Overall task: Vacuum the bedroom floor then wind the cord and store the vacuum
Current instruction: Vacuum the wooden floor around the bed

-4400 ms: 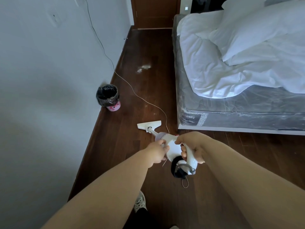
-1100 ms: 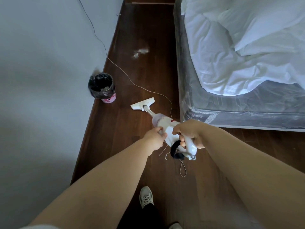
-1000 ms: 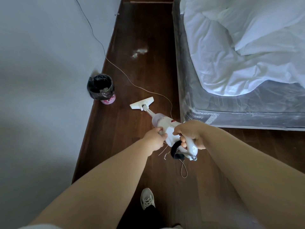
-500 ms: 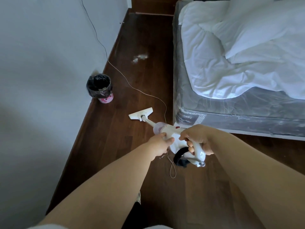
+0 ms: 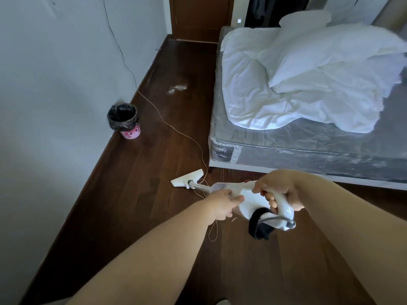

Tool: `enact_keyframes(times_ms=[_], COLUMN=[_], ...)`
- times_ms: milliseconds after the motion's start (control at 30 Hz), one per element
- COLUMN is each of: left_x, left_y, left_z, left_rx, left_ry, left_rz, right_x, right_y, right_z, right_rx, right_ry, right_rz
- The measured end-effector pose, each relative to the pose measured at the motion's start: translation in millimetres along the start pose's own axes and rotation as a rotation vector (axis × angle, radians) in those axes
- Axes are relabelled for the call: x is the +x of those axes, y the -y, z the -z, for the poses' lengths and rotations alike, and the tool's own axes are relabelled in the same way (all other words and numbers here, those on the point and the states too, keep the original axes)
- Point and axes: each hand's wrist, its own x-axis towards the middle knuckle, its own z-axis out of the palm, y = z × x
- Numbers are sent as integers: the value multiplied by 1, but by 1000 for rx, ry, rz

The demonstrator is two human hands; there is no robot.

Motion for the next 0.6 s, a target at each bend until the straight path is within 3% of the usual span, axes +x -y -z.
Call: enact_keyframes(times_ms=[167,267,600], left_x=[-11,-14,27], left_y=[4,7,12], left_z=[-4,1,64], left_rx=[-14,-5,-6], left_ry=[38,-27,-127], left_rz=[31,39,48], right_x=[-4,5,58], right_y=[-12,-10,49], right_z=[-9,-19,-51], right_rx=[52,112,165], right_ry=[37,56,71], right_rz=[9,36,36])
